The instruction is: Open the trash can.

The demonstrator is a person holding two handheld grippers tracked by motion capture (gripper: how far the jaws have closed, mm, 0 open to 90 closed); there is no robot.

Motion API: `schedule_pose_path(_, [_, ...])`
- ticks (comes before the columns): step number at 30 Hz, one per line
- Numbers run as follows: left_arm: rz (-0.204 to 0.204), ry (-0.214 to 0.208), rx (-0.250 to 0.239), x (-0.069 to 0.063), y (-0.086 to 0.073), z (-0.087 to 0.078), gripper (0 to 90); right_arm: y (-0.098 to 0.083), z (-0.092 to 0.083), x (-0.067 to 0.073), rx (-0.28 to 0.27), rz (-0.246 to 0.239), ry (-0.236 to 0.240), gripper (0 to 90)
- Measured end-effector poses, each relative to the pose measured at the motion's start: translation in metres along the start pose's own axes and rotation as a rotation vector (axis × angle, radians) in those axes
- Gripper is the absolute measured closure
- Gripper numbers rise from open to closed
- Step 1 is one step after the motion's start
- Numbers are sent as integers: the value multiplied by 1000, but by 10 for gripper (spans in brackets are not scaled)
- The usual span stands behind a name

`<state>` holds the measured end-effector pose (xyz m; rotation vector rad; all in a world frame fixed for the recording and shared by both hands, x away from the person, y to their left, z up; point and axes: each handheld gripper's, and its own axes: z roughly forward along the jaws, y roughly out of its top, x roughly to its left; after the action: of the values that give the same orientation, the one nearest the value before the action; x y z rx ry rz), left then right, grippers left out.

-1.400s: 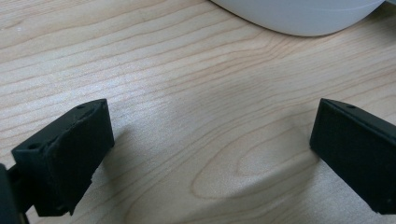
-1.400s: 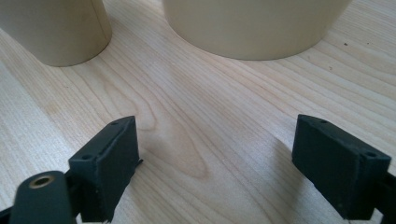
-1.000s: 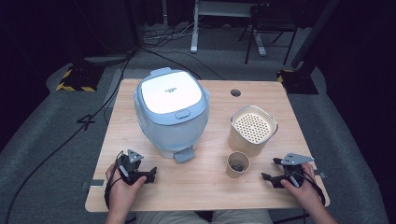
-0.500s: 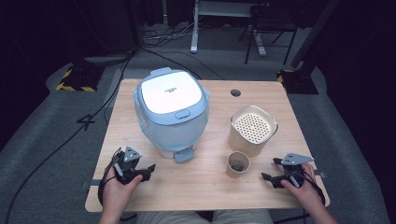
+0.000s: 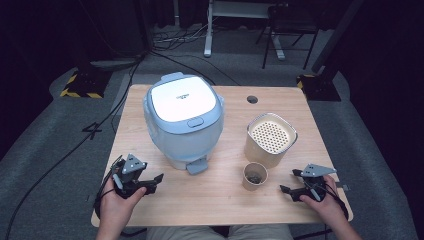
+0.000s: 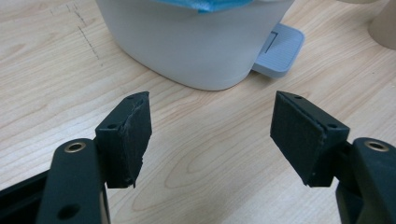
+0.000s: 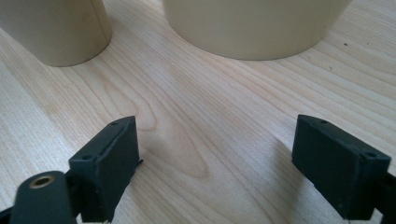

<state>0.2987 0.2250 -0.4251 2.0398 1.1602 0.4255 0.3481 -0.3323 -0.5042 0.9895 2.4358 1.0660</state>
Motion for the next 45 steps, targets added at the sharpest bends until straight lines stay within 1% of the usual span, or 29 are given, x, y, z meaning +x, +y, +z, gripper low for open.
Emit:
schedule_pose_path(3, [1,-3,7,-2,3,-5,300,0,0,0,0,0,0,148])
schedule_pose_path(4, [13,-7,8,-4,6,-10,300,0,0,0,0,0,0,148])
schedule_pose_path(5, [13,-7,8,-4,6,-10,301,0,0,0,0,0,0,148])
schedule_pose_path(6, [12,-16,1,-5,9,-14,301,0,0,0,0,0,0,149])
schedule_pose_path(9, [18,-19,-7,-6,12,-17,314,0,0,0,0,0,0,148])
schedule_pose_path(11, [33,-25,-26,-7,17,-18,335,0,0,0,0,0,0,148])
schedule_pose_path(12, [54,-30,-40,-7,20,-19,339,0,0,0,0,0,0,148])
schedule_pose_path(14, [62,-41,-53,-7,22,-21,385,0,0,0,0,1,0,149])
schedule_pose_path(15, [64,-56,-67,-8,25,-22,395,0,0,0,0,1,0,149])
schedule_pose_path(16, [73,-86,-105,-8,30,-25,396,0,0,0,-1,2,1,149])
schedule_pose_path(17, [79,-98,-111,-7,33,-27,401,0,0,0,1,1,0,149])
schedule_pose_path(20, [94,-106,-115,-5,38,-29,427,0,0,-1,1,0,1,149])
schedule_pose_path(21, [106,-119,-122,-2,44,-34,443,0,0,-1,1,-1,1,149])
schedule_pose_path(22, [106,-119,-122,-2,44,-34,444,0,0,-1,1,-1,1,149])
schedule_pose_path(24, [136,-143,-163,0,53,-44,455,0,0,0,0,0,0,149])
schedule_pose_path(26, [140,-189,-200,-1,58,-49,450,0,0,0,0,0,0,149])
schedule_pose_path(27, [140,-189,-200,-1,58,-49,450,0,0,0,0,0,0,149])
schedule_pose_path(28, [151,-226,-241,-1,63,-53,450,0,0,0,0,0,0,149])
schedule_pose_path(31, [158,-262,-279,0,69,-57,457,0,0,0,0,0,0,150])
schedule_pose_path(32, [156,-274,-288,0,71,-58,463,0,0,0,0,0,0,150])
schedule_pose_path(33, [156,-274,-288,0,71,-58,465,0,0,0,0,0,0,150])
schedule_pose_path(34, [158,-300,-302,2,75,-59,478,0,0,0,1,0,-2,151])
schedule_pose_path(35, [158,-300,-302,2,75,-59,481,0,0,0,1,0,-2,151])
schedule_pose_path(38, [160,-323,-304,2,80,-59,489,0,0,0,0,1,-2,153])
schedule_pose_path(39, [160,-358,-316,4,85,-58,500,0,0,0,-1,2,-3,155])
schedule_pose_path(40, [160,-358,-316,4,85,-58,505,0,0,0,-1,2,-3,155])
schedule_pose_path(41, [159,-382,-332,3,89,-58,514,0,0,0,-1,5,-5,158])
schedule_pose_path(44, [178,-421,-367,0,98,-59,516,1,1,0,-1,6,-8,158])
schedule_pose_path(45, [178,-421,-367,0,98,-59,529,1,1,0,-1,6,-8,158])
